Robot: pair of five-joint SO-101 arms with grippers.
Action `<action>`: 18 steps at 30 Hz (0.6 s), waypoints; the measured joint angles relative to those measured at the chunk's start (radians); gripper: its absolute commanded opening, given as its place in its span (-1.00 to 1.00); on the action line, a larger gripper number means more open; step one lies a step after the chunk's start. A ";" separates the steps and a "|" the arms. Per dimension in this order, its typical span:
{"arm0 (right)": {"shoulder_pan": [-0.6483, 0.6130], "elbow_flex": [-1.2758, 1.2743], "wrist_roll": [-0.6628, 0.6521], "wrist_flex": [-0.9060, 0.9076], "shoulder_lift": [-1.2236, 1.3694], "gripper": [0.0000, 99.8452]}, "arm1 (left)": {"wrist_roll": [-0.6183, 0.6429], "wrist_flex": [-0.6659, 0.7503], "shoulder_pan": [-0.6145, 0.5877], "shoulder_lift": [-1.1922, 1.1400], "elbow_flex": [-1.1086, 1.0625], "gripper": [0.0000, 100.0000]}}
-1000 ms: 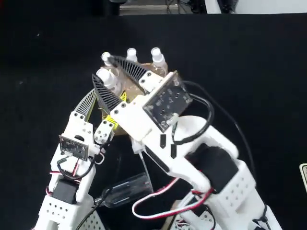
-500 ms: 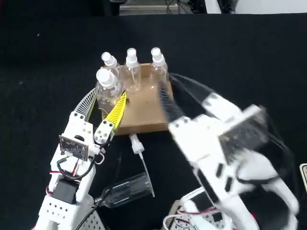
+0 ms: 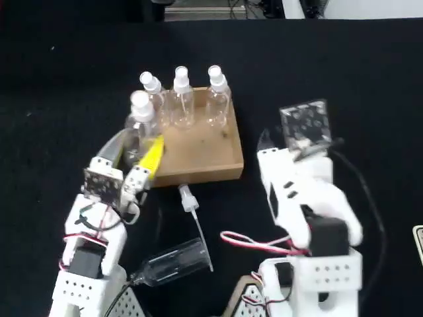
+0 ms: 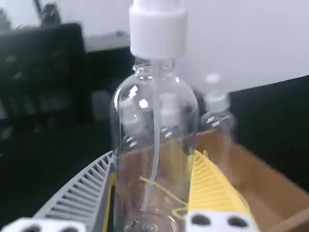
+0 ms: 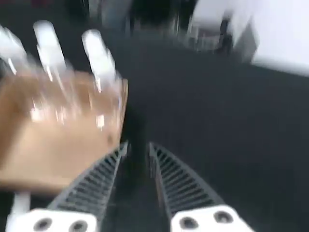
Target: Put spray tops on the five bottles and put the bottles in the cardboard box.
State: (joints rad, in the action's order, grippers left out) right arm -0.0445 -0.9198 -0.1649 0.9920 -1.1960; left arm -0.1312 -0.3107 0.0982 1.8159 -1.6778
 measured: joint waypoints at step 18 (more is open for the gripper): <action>0.000 -0.465 0.015 -0.446 0.000 -0.95 | 0.270 0.117 -0.562 -0.003 0.000 -0.94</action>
State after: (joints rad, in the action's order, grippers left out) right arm -0.0445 -1.3848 -0.1496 0.5455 -1.1960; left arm 0.1389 -0.1941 -0.4634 1.8128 -1.6778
